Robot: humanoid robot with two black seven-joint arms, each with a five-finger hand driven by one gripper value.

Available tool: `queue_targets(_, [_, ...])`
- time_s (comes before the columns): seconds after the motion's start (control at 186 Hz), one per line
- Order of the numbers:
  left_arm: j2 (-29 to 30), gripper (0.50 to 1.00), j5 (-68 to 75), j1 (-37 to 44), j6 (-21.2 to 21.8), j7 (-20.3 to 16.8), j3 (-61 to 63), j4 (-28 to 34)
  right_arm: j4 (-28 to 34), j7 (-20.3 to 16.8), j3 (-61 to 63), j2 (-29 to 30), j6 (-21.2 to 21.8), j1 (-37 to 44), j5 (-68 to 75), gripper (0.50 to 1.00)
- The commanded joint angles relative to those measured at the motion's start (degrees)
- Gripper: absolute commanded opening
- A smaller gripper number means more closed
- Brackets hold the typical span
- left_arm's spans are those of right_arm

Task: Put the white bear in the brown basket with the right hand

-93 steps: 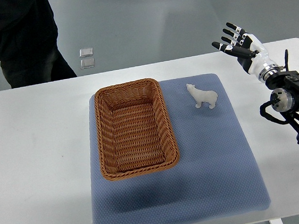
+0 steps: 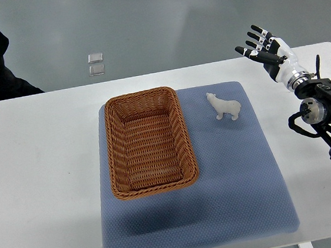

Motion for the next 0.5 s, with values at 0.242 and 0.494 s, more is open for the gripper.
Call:
queue_targets(0.242, [0.0, 1.000, 0.1, 0.0, 0.0, 0.1, 0.0, -0.1, 0.0, 0.0, -0.2, 0.0, 0.1, 0.1, -0.2, 0.924])
queue_targets(0.494, [0.0, 1.000, 0.1, 0.0, 0.0, 0.0, 0.0, -0.1, 0.2, 0.0, -0.1, 0.0, 0.0, 0.1, -0.5, 0.924])
